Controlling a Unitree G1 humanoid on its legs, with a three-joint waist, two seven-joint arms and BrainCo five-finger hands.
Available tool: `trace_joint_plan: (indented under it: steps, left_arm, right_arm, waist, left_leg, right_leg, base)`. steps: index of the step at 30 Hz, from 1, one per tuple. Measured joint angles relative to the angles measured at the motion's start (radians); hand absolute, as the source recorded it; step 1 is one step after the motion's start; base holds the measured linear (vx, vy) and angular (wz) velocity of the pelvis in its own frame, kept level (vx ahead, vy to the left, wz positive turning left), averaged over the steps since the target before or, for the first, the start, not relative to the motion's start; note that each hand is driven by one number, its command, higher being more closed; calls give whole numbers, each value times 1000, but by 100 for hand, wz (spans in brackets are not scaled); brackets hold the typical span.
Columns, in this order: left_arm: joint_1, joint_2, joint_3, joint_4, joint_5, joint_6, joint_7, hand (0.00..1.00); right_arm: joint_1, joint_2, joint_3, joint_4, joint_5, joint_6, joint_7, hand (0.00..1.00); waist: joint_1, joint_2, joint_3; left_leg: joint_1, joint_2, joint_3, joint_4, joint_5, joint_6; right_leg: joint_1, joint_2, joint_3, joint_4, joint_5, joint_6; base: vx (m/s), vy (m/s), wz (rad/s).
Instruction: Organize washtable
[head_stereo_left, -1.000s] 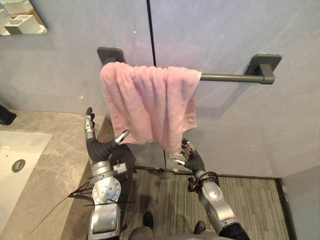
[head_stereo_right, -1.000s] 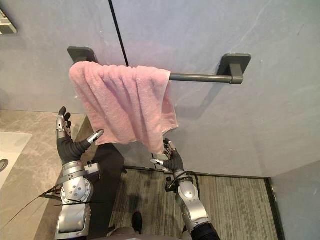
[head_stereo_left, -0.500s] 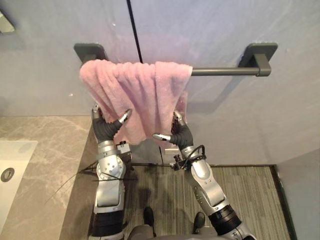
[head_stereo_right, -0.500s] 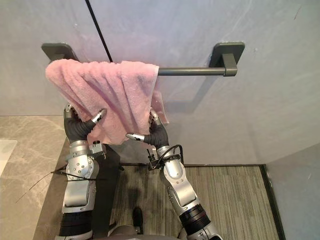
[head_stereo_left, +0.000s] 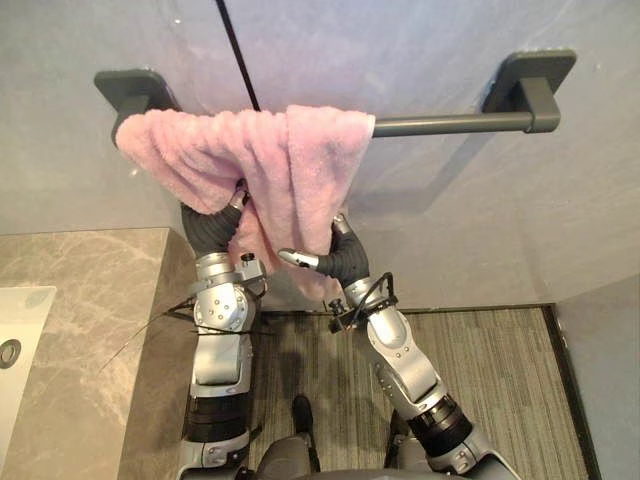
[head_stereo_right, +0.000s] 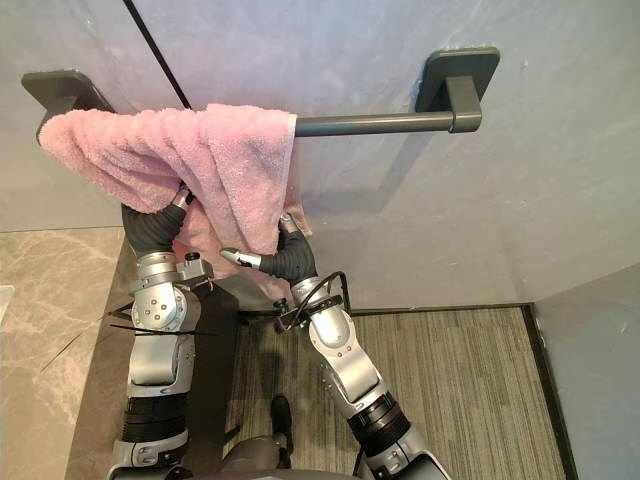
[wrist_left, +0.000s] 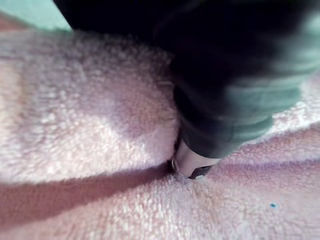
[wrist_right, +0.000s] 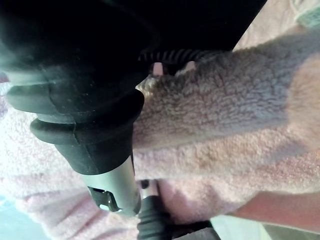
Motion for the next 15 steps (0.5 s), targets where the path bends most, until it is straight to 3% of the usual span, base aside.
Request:
trace_joint_plan:
  steps: [8, 15]
  left_arm:
    - [0, -1, -47, -7, 0, -1, -8, 100]
    - [4, -1, -116, -82, 0, -2, -54, 100]
  right_arm:
    - [-37, 0, -58, -9, -22, 0, -23, 100]
    - [-43, -1, -164, -126, -33, -8, -41, 100]
  waist:
    - [-1, 4, 3]
    - [-15, 4, 3]
  left_leg:
    - [7, 0, 1, 2, 0, 0]
    - [11, 1, 10, 2, 0, 0]
  right_leg:
    - [-5, -4, 2, 29, -11, -1]
    - [-11, -4, 14, 35, -12, -1]
  base:
    - [0, 0, 0]
    - [-1, 3, -6]
